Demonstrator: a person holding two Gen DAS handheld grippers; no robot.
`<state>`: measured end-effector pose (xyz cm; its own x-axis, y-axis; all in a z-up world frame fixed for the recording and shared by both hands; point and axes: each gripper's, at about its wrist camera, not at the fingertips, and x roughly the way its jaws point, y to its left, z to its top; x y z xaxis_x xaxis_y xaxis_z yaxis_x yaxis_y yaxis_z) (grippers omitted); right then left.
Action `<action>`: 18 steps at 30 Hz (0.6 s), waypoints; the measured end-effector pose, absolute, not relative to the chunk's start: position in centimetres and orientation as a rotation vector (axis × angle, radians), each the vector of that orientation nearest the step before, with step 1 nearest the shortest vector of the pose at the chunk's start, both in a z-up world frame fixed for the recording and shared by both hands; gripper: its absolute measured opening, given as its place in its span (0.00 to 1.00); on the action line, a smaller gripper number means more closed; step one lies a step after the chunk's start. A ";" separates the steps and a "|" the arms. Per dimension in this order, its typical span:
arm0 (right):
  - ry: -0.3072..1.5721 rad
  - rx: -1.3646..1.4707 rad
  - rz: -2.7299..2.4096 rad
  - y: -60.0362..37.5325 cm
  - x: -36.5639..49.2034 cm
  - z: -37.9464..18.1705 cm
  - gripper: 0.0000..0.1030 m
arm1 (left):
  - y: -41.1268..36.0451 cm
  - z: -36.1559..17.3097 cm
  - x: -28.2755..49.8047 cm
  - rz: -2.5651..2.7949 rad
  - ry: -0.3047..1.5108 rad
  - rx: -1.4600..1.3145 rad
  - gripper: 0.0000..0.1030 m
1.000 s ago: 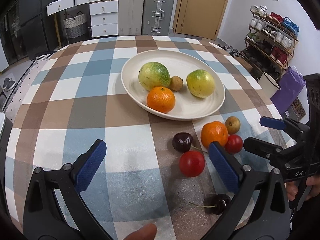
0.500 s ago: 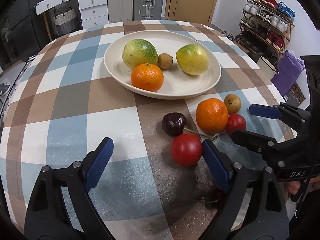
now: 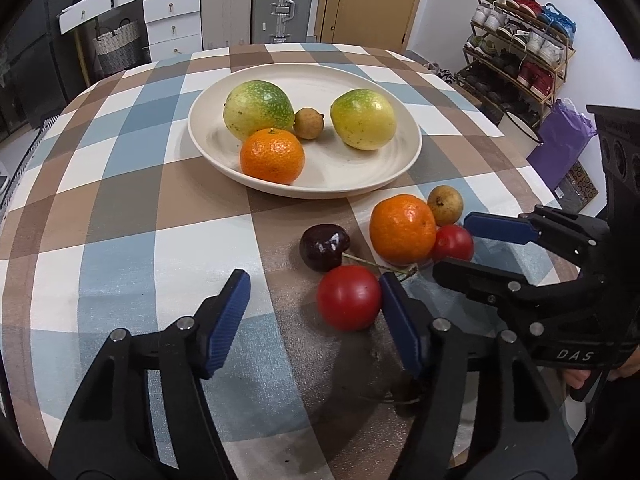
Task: Organize fruits
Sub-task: 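Grasp the large red tomato with the left tool while the right tool grasps the small red tomato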
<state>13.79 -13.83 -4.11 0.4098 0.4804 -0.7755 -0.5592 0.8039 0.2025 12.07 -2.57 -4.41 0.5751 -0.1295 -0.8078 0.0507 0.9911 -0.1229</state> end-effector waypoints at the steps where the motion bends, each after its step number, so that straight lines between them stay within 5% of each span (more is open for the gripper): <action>1: 0.942 -0.092 0.656 -13.8 13.8 -4.1 0.57 | -2.6 -4.4 12.0 -0.111 0.951 -0.093 0.57; 7: 0.938 -0.089 0.675 -13.6 13.4 -4.1 0.47 | -2.7 -4.4 11.7 -0.169 0.950 -0.125 0.27; 18: 0.942 -0.069 0.694 -13.8 13.2 -4.1 0.31 | -2.4 -4.4 11.3 -0.181 0.947 -0.164 0.27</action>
<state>13.16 -13.79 -4.14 0.3904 0.5168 -0.7619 -0.5746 0.7834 0.2369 11.28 -2.42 -4.39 0.5710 -0.2249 -0.7895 0.0819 0.9726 -0.2178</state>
